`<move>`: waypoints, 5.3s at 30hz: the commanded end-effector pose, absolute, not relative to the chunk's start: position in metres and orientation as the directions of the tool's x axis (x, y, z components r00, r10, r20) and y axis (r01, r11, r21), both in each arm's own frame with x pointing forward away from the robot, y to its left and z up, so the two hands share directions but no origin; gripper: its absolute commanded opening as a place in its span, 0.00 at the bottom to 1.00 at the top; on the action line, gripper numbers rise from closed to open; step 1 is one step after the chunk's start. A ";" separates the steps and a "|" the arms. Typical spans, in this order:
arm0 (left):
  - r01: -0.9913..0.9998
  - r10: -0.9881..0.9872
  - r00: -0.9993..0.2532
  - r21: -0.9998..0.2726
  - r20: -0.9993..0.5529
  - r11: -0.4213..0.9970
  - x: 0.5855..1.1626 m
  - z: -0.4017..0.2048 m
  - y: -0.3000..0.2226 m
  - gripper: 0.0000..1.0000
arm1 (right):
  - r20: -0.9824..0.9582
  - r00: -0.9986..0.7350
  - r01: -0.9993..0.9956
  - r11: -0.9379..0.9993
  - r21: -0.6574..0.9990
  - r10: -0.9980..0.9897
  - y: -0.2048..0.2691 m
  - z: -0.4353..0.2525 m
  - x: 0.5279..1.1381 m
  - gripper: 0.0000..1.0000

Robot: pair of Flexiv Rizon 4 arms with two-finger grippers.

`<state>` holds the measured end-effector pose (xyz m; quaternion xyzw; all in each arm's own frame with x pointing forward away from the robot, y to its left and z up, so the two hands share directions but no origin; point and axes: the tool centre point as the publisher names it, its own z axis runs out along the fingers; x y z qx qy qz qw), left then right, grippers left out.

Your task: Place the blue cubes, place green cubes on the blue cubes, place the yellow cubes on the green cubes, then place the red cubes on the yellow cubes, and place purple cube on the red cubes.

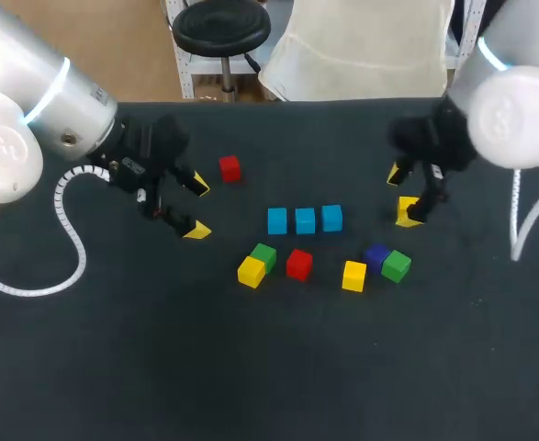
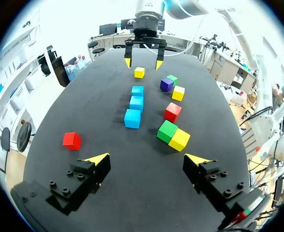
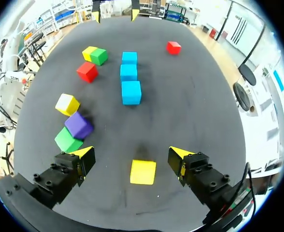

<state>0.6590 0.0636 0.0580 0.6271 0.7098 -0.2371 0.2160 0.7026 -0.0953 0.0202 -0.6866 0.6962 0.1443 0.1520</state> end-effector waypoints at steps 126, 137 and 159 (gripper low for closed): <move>0.993 0.786 -0.117 -0.063 -0.607 0.099 0.659 0.057 0.065 1.00 | -0.287 -0.631 -0.768 0.634 0.096 -0.721 -0.081 -0.007 0.595 0.83; 0.993 0.786 -0.117 -0.063 -0.607 0.099 0.659 0.057 0.065 1.00 | -0.285 -0.602 -0.792 0.603 0.096 -0.746 -0.080 -0.009 0.595 0.40; 0.993 0.786 -0.117 -0.063 -0.607 0.099 0.659 0.057 0.065 1.00 | -0.202 -0.277 -0.960 0.262 0.097 -0.939 -0.095 0.037 0.588 0.00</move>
